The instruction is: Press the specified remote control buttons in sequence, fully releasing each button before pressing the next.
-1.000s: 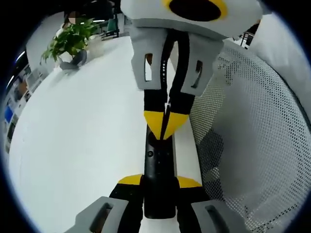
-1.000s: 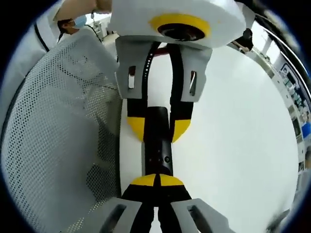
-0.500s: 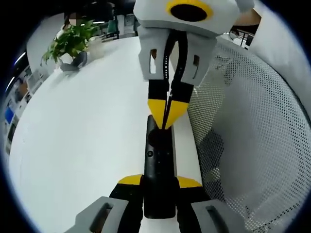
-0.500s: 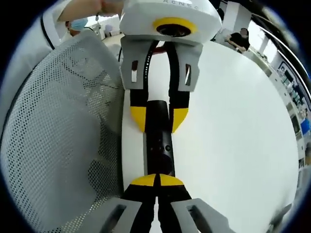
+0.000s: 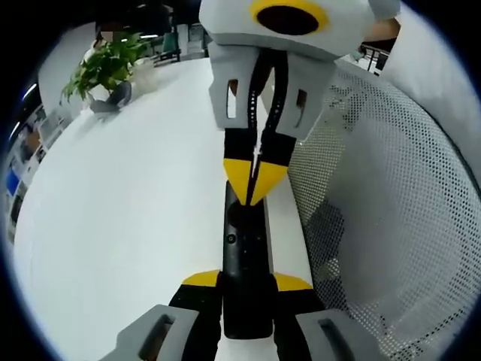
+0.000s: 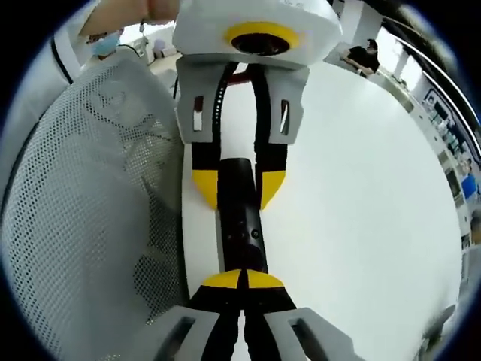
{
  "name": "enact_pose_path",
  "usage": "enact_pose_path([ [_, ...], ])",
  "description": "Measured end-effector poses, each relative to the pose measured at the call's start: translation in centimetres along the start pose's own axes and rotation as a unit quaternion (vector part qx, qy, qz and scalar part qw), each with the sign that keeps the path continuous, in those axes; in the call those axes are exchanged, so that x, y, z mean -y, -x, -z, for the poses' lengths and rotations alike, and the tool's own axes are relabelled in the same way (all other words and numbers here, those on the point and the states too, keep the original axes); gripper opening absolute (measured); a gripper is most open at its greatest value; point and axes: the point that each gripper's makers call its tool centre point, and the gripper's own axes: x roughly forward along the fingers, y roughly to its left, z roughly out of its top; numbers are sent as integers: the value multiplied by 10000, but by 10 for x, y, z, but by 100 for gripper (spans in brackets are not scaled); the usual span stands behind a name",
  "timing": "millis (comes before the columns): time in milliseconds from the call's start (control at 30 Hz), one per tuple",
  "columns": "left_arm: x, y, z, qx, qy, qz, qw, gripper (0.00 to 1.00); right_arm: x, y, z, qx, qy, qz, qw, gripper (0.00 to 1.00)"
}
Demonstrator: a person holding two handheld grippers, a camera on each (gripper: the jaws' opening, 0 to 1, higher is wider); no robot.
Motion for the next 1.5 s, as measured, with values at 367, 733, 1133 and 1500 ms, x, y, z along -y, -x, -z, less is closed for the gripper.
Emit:
enact_pose_path([
  [367,0,0,0,65,-8,-53,10000,24,-1,1,-2,566,-93,199,9982,0],
  [733,0,0,0,88,-1,-27,10000,24,-2,-4,-10,348,598,78,9976,0],
  [1133,1,1,0,44,-64,31,10000,24,0,-6,-10,-64,286,69,9995,0],
  [1500,1,0,0,32,-58,11,10000,24,0,-5,-11,263,-546,144,9981,0],
])
